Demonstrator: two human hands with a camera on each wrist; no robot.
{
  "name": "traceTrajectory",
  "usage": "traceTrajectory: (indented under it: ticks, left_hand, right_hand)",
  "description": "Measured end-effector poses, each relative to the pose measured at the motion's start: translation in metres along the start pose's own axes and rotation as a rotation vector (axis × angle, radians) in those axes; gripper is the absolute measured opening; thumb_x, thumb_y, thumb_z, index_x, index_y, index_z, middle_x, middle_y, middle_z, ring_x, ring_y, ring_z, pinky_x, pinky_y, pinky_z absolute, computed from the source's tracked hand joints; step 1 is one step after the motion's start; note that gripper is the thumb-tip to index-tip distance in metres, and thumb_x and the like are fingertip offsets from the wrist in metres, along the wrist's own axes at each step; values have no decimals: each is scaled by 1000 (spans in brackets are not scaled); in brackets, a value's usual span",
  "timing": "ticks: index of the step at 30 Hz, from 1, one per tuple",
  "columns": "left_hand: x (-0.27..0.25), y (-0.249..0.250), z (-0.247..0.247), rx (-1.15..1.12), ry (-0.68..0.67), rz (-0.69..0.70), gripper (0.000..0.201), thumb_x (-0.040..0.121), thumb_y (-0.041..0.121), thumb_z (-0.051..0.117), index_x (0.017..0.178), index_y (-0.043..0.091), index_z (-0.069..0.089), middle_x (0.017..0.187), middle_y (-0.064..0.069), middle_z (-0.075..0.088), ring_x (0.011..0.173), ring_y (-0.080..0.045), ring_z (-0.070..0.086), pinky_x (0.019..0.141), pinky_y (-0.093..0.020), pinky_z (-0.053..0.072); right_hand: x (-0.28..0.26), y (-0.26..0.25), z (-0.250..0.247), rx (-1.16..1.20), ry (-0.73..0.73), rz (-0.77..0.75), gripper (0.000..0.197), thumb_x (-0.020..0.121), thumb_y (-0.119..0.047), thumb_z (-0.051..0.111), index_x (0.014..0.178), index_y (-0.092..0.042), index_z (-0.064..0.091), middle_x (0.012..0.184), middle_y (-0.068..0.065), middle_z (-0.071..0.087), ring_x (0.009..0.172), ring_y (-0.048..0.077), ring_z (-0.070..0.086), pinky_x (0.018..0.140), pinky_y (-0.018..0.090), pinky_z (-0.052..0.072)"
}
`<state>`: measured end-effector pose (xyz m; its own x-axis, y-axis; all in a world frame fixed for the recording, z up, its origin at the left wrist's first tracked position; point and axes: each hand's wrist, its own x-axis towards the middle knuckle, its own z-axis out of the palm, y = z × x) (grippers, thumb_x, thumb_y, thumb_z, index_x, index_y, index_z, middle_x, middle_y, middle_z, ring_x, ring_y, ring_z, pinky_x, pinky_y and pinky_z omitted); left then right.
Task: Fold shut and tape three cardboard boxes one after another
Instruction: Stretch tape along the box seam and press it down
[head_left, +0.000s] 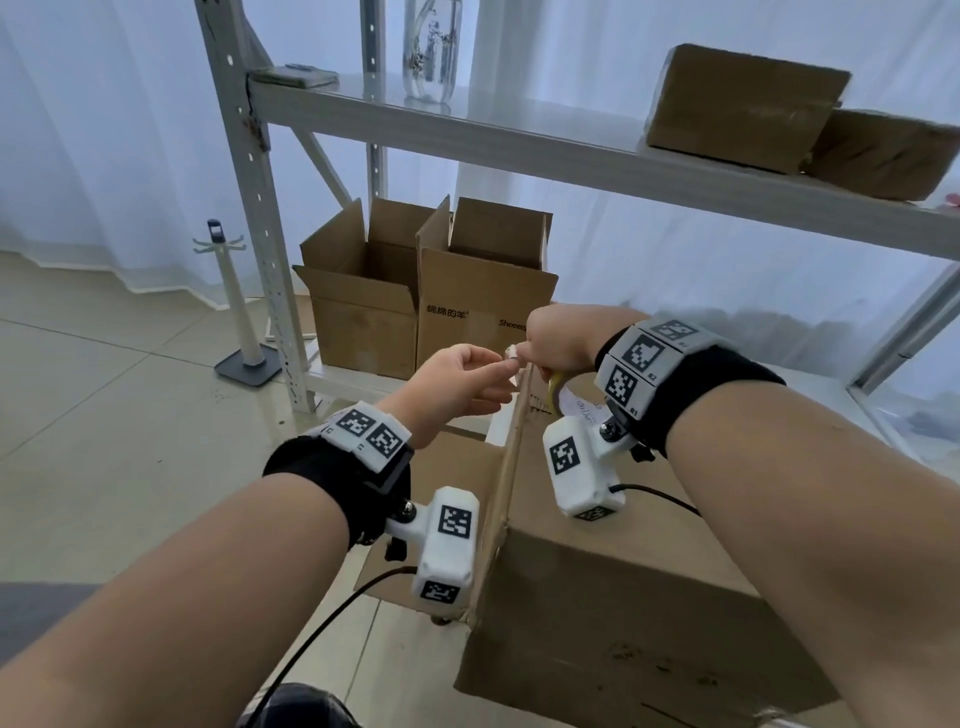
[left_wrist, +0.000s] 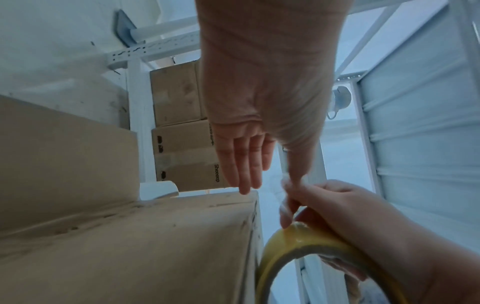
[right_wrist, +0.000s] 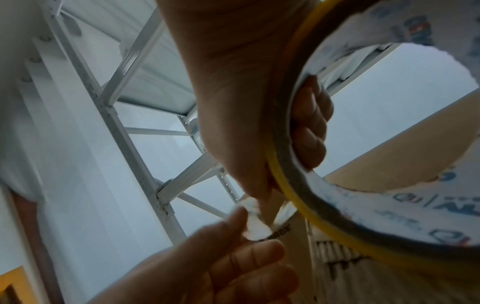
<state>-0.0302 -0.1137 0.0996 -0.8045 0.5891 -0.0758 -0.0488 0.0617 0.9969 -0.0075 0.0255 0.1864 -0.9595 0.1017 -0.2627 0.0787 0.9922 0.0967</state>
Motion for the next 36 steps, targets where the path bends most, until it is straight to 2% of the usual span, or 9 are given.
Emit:
traceTrajectory:
  ticks: [6, 11, 15, 18, 21, 26, 31, 33, 36]
  left_hand:
    - [1, 5, -3, -64, 107, -77, 14, 93, 3, 52, 106, 4, 54, 84, -13, 66, 68, -17, 68, 63, -26, 57]
    - [4, 1, 0, -48, 98, -156, 9, 89, 5, 63, 80, 4, 62, 73, -10, 63, 63, -14, 60, 62, -22, 54]
    - [5, -10, -1, -136, 117, -202, 12, 85, 7, 68, 87, -4, 66, 73, -10, 68, 58, -10, 62, 57, -18, 54]
    - [3, -15, 5, -186, 107, -213, 9, 86, 5, 67, 80, -1, 63, 67, -9, 67, 53, -10, 60, 56, -19, 55]
    - [3, -16, 13, -208, 110, -211, 12, 87, 4, 65, 77, 2, 59, 65, -9, 66, 50, -9, 60, 53, -18, 54]
    - [5, -22, 12, -149, 150, -236, 12, 90, 8, 64, 80, 4, 58, 71, -9, 65, 55, -12, 57, 49, -18, 50]
    - [8, -26, 14, -122, 147, -253, 18, 93, 8, 59, 76, 4, 57, 70, -10, 61, 54, -12, 49, 46, -16, 46]
    - [9, -28, 15, -115, 148, -260, 19, 94, 8, 59, 76, 3, 58, 70, -9, 61, 54, -12, 49, 47, -17, 45]
    - [8, -33, 8, -116, 146, -279, 14, 94, 11, 59, 81, 5, 59, 72, -8, 62, 59, -12, 52, 49, -18, 47]
  right_hand:
    - [2, -22, 0, -178, -36, -17, 37, 100, -27, 39, 68, -13, 50, 73, 2, 57, 78, 21, 58, 76, 31, 46]
    - [-2, -26, -4, -149, -36, -13, 39, 100, -27, 38, 65, -13, 48, 67, 1, 54, 60, 15, 52, 76, 32, 47]
    - [-11, -20, -7, -115, 3, 1, 29, 92, -26, 45, 67, -13, 50, 62, 0, 55, 58, 12, 52, 72, 31, 48]
    - [-17, -10, -7, -86, 67, -27, 13, 81, -25, 54, 80, -13, 58, 70, 1, 61, 70, 17, 60, 67, 31, 47]
    - [-22, 5, -4, 47, 170, -50, 9, 75, -26, 61, 73, -17, 64, 78, -1, 66, 77, 15, 60, 66, 29, 47]
    - [-26, 16, 6, 336, 225, -86, 14, 76, -25, 64, 74, -18, 76, 77, -4, 68, 80, 14, 61, 76, 39, 54]
    - [-20, 16, 10, 367, 197, -46, 31, 74, -33, 54, 74, -9, 75, 79, 5, 69, 81, 18, 61, 80, 41, 52]
    - [-16, 10, 7, 356, 168, -58, 26, 78, -26, 57, 79, -5, 73, 82, 9, 67, 78, 17, 59, 78, 38, 51]
    - [-12, 0, 2, 315, 157, -82, 7, 80, -18, 60, 79, -13, 65, 82, 3, 63, 80, 15, 58, 74, 31, 51]
